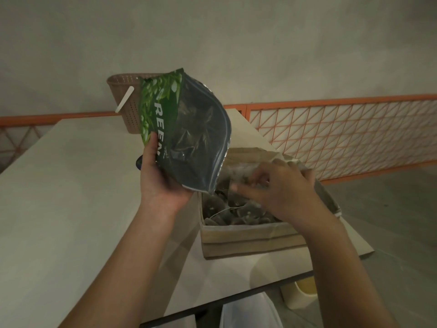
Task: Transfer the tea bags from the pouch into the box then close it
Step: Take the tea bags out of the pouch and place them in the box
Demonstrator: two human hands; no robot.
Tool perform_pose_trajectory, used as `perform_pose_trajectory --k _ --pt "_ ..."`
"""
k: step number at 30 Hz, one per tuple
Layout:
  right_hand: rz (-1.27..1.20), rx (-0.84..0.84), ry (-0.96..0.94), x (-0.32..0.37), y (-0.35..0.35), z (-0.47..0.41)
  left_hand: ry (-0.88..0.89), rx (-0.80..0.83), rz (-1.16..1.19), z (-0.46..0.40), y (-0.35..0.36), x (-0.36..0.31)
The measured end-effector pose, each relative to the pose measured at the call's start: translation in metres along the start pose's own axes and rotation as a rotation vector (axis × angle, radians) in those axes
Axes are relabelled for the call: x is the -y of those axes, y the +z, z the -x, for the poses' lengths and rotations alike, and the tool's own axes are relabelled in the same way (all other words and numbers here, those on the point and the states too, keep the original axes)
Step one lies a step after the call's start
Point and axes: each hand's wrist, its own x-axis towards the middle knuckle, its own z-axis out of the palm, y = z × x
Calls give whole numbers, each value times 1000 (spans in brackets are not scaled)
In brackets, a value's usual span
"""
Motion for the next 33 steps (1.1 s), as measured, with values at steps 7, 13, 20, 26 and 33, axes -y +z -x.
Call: perform_pose_trajectory --k 7,13,20,26,33 --pt "7 300 -14 -9 22 -8 7 0 8 0 0 3" --pt "-260 299 -152 -14 16 -7 40 -8 -12 1 2 7" --pt "-45 412 -53 -18 -1 6 59 -56 11 3 2 7" --pt "-168 -92 -160 2 -3 3 71 -94 59 6 6 4" --pt "-355 -173 -486 46 26 1 68 -200 -7 20 16 -4"
